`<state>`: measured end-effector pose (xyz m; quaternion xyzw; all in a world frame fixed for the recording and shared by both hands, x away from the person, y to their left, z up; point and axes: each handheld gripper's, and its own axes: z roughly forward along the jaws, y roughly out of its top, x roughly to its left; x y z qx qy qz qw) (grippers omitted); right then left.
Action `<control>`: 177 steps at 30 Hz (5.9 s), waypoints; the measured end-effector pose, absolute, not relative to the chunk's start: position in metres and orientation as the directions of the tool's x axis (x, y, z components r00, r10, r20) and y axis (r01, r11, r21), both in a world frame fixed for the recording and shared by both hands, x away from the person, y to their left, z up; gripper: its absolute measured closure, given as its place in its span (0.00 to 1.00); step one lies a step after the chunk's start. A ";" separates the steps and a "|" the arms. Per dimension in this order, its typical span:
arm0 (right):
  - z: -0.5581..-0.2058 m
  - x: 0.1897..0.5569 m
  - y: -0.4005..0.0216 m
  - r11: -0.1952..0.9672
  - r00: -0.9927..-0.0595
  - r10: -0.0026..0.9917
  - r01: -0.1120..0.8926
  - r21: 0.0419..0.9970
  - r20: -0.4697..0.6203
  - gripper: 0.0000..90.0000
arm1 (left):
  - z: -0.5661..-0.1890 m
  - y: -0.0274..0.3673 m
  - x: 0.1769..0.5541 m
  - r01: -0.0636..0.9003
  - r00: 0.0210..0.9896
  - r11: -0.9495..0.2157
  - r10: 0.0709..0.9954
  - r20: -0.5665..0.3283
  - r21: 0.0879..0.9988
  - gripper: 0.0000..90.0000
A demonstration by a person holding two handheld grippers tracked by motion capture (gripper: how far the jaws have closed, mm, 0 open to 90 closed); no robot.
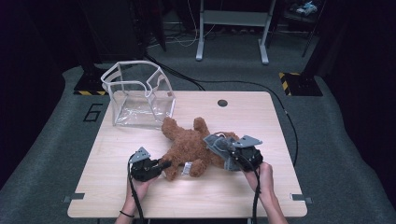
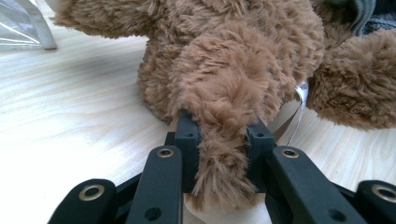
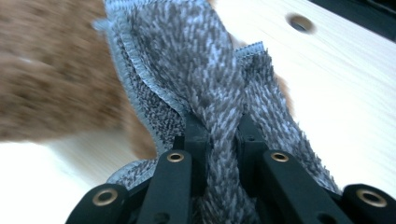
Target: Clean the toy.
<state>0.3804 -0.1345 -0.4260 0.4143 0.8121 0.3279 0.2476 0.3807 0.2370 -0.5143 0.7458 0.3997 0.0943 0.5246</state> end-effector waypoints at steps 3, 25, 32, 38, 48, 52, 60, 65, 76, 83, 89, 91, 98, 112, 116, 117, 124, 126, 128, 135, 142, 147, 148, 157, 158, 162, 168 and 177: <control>-0.433 0.380 -0.151 0.414 -0.502 0.857 0.534 0.737 -0.118 0.88 | -0.516 0.236 0.381 0.491 0.663 -0.134 0.698 -0.270 0.861 0.81; -0.455 0.363 -0.066 0.541 -0.721 0.688 0.436 0.719 -0.081 0.88 | -0.520 0.238 0.382 0.515 0.662 -0.137 0.690 -0.291 0.846 0.81; -0.457 0.361 -0.099 0.506 -0.674 0.736 0.493 0.708 -0.056 0.88 | -0.521 0.238 0.384 0.522 0.664 -0.140 0.685 -0.298 0.842 0.81; -0.457 0.359 -0.118 0.472 -0.626 0.778 0.535 0.700 -0.046 0.88 | -0.521 0.238 0.386 0.525 0.674 -0.155 0.677 -0.297 0.837 0.81; -0.452 0.362 -0.164 0.392 -0.511 0.859 0.596 0.701 -0.046 0.88 | -0.522 0.240 0.390 0.534 0.682 -0.168 0.665 -0.304 0.828 0.81; -0.442 0.367 -0.181 0.357 -0.465 0.883 0.589 0.725 -0.057 0.88 | -0.523 0.241 0.391 0.547 0.675 -0.159 0.665 -0.320 0.822 0.82; -0.404 0.396 -0.169 0.366 -0.515 0.856 0.524 0.769 -0.056 0.87 | -0.525 0.245 0.393 0.557 0.671 -0.162 0.665 -0.326 0.815 0.82; -0.393 0.418 -0.131 0.420 -0.609 0.792 0.482 0.769 -0.051 0.87 | -0.525 0.245 0.394 0.558 0.671 -0.164 0.665 -0.326 0.814 0.82; -0.412 0.437 -0.127 0.427 -0.584 0.811 0.558 0.712 -0.028 0.88 | -0.526 0.246 0.393 0.558 0.670 -0.167 0.668 -0.323 0.813 0.82; -0.432 0.446 -0.154 0.378 -0.517 0.856 0.622 0.686 -0.004 0.88 | -0.527 0.246 0.393 0.559 0.667 -0.160 0.669 -0.327 0.813 0.82; -0.438 0.451 -0.171 0.365 -0.472 0.881 0.659 0.658 -0.016 0.88 | -0.529 0.246 0.393 0.558 0.662 -0.150 0.673 -0.329 0.816 0.82; -0.430 0.450 -0.170 0.365 -0.479 0.878 0.642 0.674 -0.019 0.88 | -0.528 0.247 0.394 0.562 0.665 -0.156 0.670 -0.331 0.813 0.82; -0.396 0.454 -0.137 0.422 -0.563 0.825 0.561 0.713 -0.045 0.87 | -0.529 0.247 0.394 0.562 0.664 -0.155 0.670 -0.332 0.812 0.82; -0.396 0.476 -0.043 0.607 -0.734 0.674 0.481 0.633 -0.089 0.88 | -0.529 0.248 0.393 0.555 0.667 -0.163 0.673 -0.319 0.816 0.82; -0.406 0.476 -0.047 0.642 -0.725 0.676 0.488 0.592 -0.135 0.88 | -0.529 0.248 0.391 0.554 0.667 -0.164 0.674 -0.317 0.816 0.82; -0.406 0.475 -0.049 0.634 -0.719 0.684 0.506 0.585 -0.120 0.88 | -0.529 0.248 0.390 0.552 0.669 -0.167 0.674 -0.314 0.817 0.82; -0.411 0.470 -0.078 0.614 -0.689 0.714 0.532 0.583 -0.122 0.88 | -0.529 0.248 0.387 0.540 0.668 -0.167 0.681 -0.299 0.825 0.82; -0.412 0.468 -0.086 0.593 -0.669 0.735 0.551 0.588 -0.114 0.88 | -0.529 0.248 0.386 0.550 0.665 -0.163 0.679 -0.311 0.819 0.82; -0.413 0.469 -0.096 0.587 -0.659 0.743 0.558 0.586 -0.117 0.88 | -0.530 0.247 0.386 0.545 0.663 -0.158 0.683 -0.308 0.824 0.82; -0.419 0.466 -0.130 0.539 -0.587 0.800 0.614 0.576 -0.123 0.88 | -0.529 0.247 0.384 0.550 0.661 -0.156 0.682 -0.313 0.821 0.82; -0.412 0.462 -0.141 0.506 -0.562 0.819 0.616 0.604 -0.113 0.88 | -0.529 0.247 0.384 0.547 0.661 -0.156 0.683 -0.311 0.822 0.82; -0.386 0.464 -0.114 0.509 -0.614 0.784 0.554 0.658 -0.089 0.88 | -0.529 0.247 0.384 0.546 0.660 -0.155 0.684 -0.310 0.823 0.82; -0.382 0.465 -0.107 0.525 -0.632 0.768 0.535 0.662 -0.098 0.88 | -0.529 0.247 0.384 0.549 0.660 -0.155 0.683 -0.312 0.821 0.82; -0.378 0.482 -0.025 0.603 -0.754 0.652 0.453 0.657 -0.079 0.87 | -0.529 0.247 0.384 0.543 0.661 -0.160 0.687 -0.302 0.824 0.82; -0.379 0.485 -0.017 0.608 -0.761 0.644 0.442 0.659 -0.084 0.87 | -0.529 0.247 0.384 0.544 0.661 -0.160 0.687 -0.303 0.824 0.82; -0.382 0.495 0.009 0.618 -0.782 0.620 0.438 0.653 -0.062 0.87 | -0.529 0.246 0.384 0.545 0.660 -0.159 0.688 -0.304 0.823 0.82; -0.395 0.501 0.020 0.664 -0.778 0.621 0.458 0.591 -0.095 0.87 | -0.529 0.246 0.383 0.542 0.660 -0.160 0.688 -0.301 0.825 0.82; -0.396 0.500 -0.024 0.650 -0.728 0.674 0.504 0.568 -0.126 0.87 | -0.529 0.246 0.383 0.542 0.662 -0.164 0.688 -0.298 0.824 0.82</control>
